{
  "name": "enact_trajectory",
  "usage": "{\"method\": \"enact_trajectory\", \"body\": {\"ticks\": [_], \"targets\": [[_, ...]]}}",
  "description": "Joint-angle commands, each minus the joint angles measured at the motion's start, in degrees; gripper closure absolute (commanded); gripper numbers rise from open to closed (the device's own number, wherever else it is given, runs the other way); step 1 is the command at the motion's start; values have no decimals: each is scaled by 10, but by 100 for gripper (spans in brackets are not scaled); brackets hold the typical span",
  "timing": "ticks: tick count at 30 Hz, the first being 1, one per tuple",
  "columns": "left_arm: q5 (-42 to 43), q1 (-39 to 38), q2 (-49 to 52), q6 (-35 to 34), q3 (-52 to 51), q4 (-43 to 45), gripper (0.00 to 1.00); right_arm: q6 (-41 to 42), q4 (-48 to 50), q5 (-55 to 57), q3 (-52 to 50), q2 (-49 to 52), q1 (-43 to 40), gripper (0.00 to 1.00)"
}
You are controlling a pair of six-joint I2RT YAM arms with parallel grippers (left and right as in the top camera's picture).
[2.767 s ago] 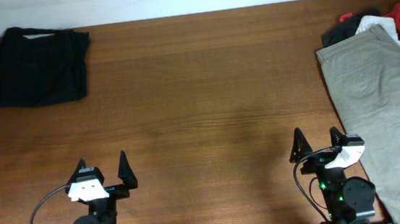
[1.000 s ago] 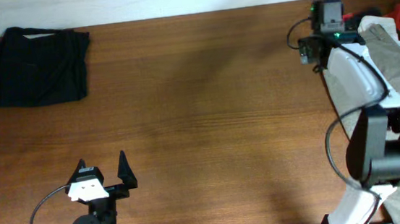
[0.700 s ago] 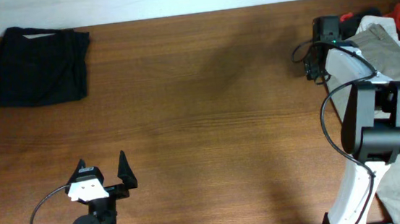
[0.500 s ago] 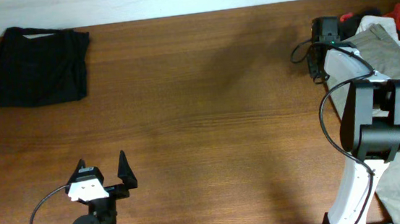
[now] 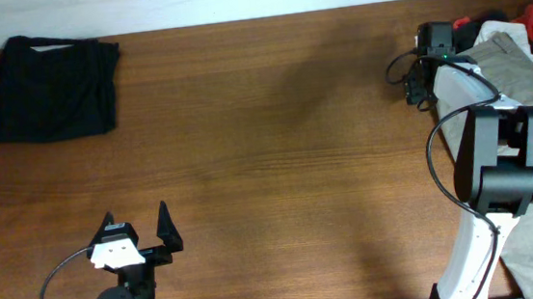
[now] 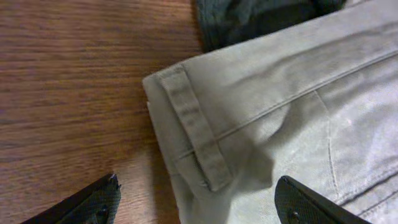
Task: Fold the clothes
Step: 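Reach the right gripper to the khaki pants on the right pile and grasp, then drag the khaki pants leftward and lay them flat mid-table with the right gripper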
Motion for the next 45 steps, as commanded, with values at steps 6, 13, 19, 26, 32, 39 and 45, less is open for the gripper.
{"method": "enact_trajectory", "body": {"ticks": [6,13,19,26,32,39,45], "targets": [[0,-2,-3,1,-3,-1,1,-12,24,22,6,52,-5,54],[0,-2,-3,1,-3,-1,1,-30,17,22,6,55,-22,80],[0,-2,-3,1,-3,-1,1,-17,8,42,24,31,-19,96],[0,-2,-3,1,-3,-1,1,70,-7,70,39,-140,-19,96],[0,-2,-3,1,-3,-1,1,69,-3,70,39,-279,23,96],[0,-2,-3,1,-3,-1,1,127,42,-105,39,-302,263,96],[0,-2,-3,1,-3,-1,1,244,190,-220,39,-157,483,95]]}}
